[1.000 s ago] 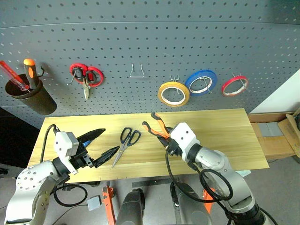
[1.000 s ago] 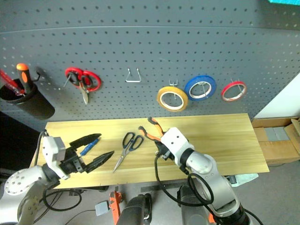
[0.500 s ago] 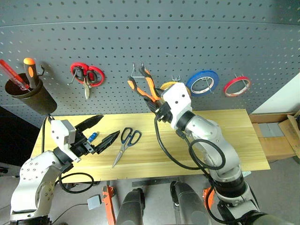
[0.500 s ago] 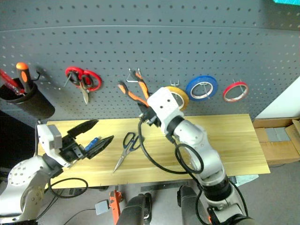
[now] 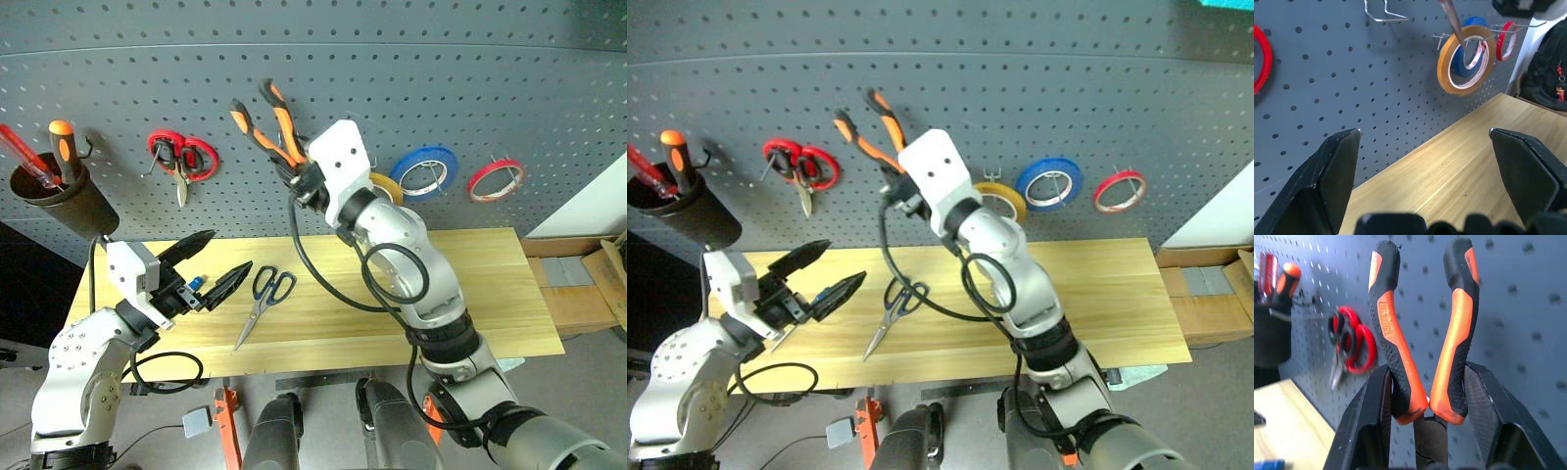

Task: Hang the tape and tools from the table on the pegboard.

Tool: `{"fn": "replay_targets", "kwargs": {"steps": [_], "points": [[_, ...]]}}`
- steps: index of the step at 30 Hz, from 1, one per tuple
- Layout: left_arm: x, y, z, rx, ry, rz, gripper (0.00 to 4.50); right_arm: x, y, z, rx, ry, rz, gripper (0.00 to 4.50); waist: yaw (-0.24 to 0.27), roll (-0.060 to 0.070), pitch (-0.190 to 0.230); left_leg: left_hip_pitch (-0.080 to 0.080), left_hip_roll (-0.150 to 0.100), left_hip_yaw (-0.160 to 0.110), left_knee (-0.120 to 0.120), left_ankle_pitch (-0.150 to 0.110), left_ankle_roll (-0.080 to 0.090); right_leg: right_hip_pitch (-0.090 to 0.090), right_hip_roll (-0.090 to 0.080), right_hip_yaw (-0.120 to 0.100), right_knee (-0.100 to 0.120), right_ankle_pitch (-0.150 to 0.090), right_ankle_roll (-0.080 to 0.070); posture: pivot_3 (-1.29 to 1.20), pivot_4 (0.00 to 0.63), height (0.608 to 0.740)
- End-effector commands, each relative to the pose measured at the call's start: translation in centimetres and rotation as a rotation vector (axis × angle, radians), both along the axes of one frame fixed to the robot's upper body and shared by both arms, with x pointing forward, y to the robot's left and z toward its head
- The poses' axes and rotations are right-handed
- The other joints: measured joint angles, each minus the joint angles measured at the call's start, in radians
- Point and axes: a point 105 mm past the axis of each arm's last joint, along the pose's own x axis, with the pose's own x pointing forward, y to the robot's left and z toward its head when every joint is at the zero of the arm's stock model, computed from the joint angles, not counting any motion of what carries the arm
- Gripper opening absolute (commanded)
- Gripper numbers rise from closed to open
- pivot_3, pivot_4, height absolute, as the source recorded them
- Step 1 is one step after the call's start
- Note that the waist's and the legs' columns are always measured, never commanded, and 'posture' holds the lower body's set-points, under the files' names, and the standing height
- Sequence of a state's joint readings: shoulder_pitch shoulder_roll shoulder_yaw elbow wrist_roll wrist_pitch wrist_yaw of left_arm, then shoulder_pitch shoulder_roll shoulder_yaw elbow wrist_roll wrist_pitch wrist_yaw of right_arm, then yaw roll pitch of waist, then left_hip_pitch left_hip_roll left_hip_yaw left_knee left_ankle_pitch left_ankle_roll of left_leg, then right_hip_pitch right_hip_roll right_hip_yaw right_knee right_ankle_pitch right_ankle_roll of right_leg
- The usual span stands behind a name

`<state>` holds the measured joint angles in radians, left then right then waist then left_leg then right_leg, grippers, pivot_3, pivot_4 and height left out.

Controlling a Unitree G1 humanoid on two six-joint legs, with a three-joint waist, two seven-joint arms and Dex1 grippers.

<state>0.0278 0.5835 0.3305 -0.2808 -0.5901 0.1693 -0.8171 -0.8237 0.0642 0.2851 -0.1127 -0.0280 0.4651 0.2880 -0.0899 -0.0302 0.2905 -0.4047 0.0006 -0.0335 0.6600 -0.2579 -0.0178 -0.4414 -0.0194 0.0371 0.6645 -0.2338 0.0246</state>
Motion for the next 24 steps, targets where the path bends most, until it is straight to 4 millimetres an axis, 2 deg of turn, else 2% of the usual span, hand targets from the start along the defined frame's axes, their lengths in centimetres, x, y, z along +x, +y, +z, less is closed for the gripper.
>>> {"fn": "replay_targets", "kwargs": {"steps": [1,20,24], "points": [[-0.3,0.0,1.1,0.002,-0.045,-0.001,4.50,-0.8,0.9,3.0,0.062,-0.105,0.044,1.73,0.001,0.000,0.000,0.000,0.000,0.000,0.000,0.000,0.000,0.000,0.000,0.000,0.000,0.000,0.000,-0.08,0.288,0.740],[0.6,-1.4,1.3,-0.009,-0.063,-0.038,4.50,0.4,3.2,7.8,0.140,-0.279,0.075,1.73,0.002,0.000,0.000,-0.004,0.000,-0.005,0.000,0.000,0.000,-0.002,-0.001,-0.004,-0.001,0.001,-0.001,-0.07,0.289,0.740],[0.7,-1.6,1.4,-0.009,-0.067,-0.042,4.50,0.5,3.6,7.8,0.151,-0.298,0.078,1.73,0.002,0.000,0.000,-0.005,0.000,-0.005,0.000,0.000,0.000,-0.003,-0.001,-0.005,-0.001,0.001,-0.002,-0.06,0.286,0.740]]}}
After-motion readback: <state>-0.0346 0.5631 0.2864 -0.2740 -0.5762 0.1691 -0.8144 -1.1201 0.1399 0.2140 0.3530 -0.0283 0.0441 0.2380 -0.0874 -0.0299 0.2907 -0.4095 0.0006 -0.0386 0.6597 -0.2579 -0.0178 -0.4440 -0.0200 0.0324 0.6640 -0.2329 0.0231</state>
